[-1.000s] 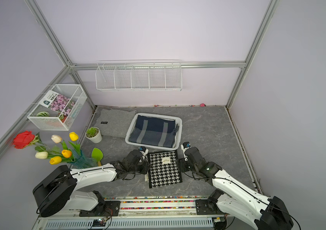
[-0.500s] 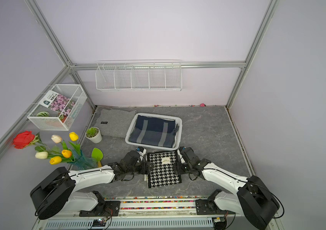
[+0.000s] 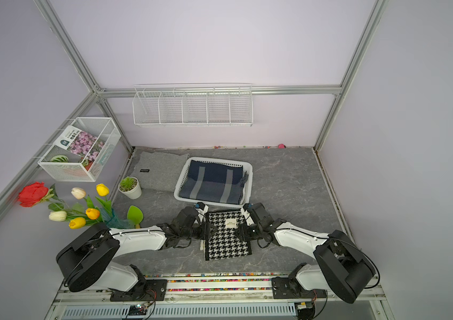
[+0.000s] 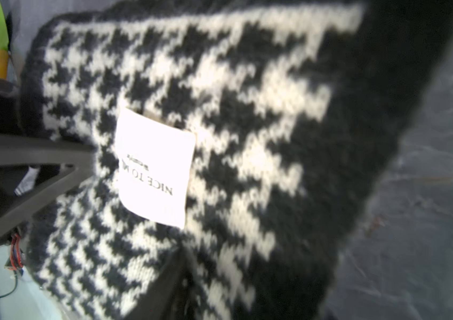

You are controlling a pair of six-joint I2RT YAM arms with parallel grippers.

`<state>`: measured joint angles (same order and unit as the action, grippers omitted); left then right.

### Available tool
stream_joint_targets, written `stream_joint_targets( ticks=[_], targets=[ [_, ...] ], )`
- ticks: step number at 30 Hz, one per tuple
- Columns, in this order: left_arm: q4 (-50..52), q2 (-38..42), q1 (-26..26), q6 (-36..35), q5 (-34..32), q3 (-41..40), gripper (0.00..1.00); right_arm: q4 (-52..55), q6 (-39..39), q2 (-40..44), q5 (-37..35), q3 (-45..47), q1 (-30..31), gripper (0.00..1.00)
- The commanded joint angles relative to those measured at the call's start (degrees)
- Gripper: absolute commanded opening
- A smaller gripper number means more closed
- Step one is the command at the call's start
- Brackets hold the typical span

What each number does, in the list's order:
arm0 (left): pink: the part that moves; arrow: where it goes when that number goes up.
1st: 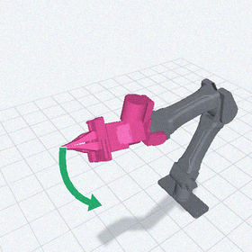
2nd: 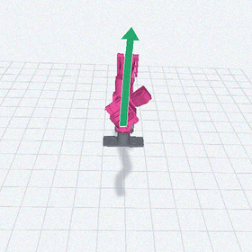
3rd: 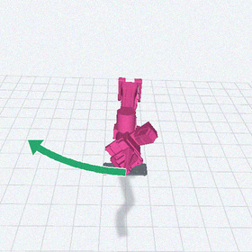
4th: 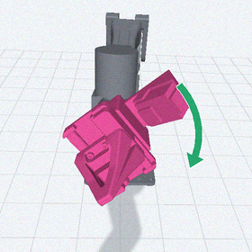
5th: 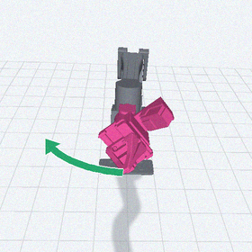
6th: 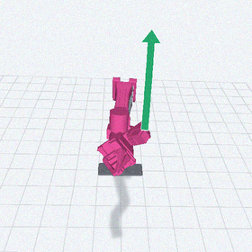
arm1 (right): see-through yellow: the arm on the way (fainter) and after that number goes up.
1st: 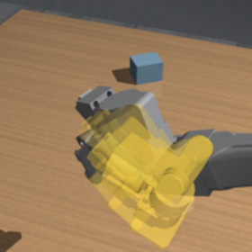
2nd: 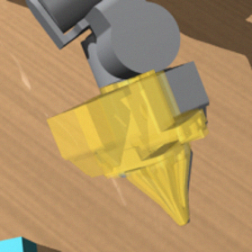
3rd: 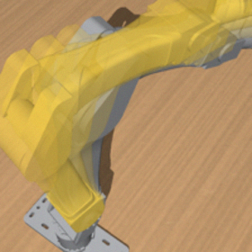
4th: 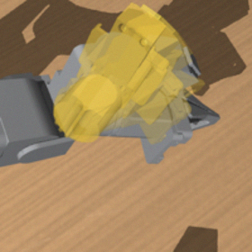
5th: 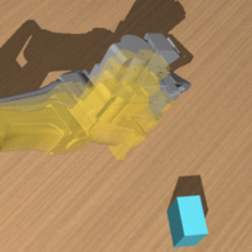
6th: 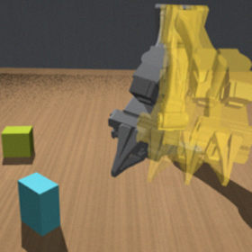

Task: Put the folded scarf in the basket
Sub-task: Pick up the scarf at the center of the board, then place the scarf in the basket.

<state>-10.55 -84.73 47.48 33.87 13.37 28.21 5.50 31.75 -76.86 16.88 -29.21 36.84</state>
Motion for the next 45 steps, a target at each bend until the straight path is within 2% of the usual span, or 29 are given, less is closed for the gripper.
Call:
stream_joint_targets(
  ticks=[1,4,6,8,12,21,25,31,34,38,43,45],
  targets=[
    [3.5,-1.5,0.3,0.0,3.6,-1.0,0.29,0.7,-0.1,-0.8,2.3,1.5,0.1,0.33],
    [3.4,-1.1,0.4,-0.1,3.9,-1.1,0.18,0.8,-0.4,-1.1,2.5,1.3,0.1,0.18],
    [3.0,-0.2,0.3,-0.4,4.4,-1.4,0.07,0.6,-0.6,-0.4,2.8,1.5,0.2,0.09],
    [2.3,0.9,0.4,-0.6,4.9,-1.9,0.04,0.0,-0.7,0.8,3.5,1.9,0.4,0.0],
    [2.1,2.9,0.7,-1.1,5.5,-2.2,0.0,0.3,-1.4,3.9,2.8,2.3,1.9,0.0],
    [2.9,9.8,1.9,-1.2,5.7,-2.4,0.0,2.6,-2.2,9.6,-0.1,2.4,6.7,0.0],
    [6.9,11.0,3.2,-0.3,5.9,0.8,0.0,4.1,-1.1,13.0,-0.4,1.5,9.2,0.0],
    [14.0,20.0,4.5,0.8,3.1,4.1,0.0,13.5,-1.5,20.3,-2.2,-4.4,9.9,0.0],
    [19.2,23.8,4.5,0.1,1.1,7.6,0.0,17.4,-1.4,23.6,-1.4,-8.4,9.9,0.0],
    [21.1,25.9,4.5,-1.0,-0.6,11.0,0.0,22.4,-2.4,24.2,-0.8,-14.6,9.9,0.0],
    [27.0,24.1,3.4,-4.6,-9.3,21.1,0.0,23.8,-4.5,21.7,-5.5,-21.9,9.1,0.0],
    [27.7,21.6,0.5,-6.7,-8.6,25.8,0.0,23.4,-5.2,18.3,-3.4,-25.6,6.9,0.0]
  ],
)
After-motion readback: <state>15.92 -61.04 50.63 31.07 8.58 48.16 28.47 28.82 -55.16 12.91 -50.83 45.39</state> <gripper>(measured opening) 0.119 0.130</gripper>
